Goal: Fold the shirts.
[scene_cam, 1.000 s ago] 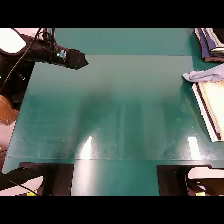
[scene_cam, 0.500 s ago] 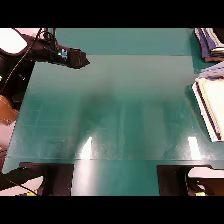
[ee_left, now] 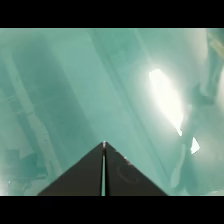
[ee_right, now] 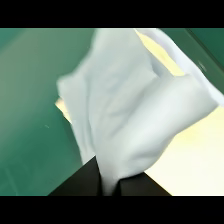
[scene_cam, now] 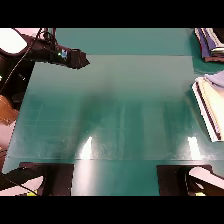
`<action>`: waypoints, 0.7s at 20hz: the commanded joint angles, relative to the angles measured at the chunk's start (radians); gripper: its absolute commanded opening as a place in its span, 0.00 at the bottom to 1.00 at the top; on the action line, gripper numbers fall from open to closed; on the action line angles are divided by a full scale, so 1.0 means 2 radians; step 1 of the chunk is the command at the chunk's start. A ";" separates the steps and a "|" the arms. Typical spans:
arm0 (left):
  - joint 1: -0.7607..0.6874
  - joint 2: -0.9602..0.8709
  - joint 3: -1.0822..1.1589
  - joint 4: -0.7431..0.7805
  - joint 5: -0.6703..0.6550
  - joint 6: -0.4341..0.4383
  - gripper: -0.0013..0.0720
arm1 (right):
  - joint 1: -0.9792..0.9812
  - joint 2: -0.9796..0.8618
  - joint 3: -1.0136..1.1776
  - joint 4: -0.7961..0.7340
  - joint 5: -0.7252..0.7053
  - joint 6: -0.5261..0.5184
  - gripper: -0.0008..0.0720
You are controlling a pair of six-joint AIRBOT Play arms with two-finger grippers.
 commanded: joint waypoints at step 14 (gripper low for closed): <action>0.000 0.000 0.000 0.001 -0.019 0.019 0.05 | -0.096 0.130 -0.183 -0.030 -0.024 0.003 0.91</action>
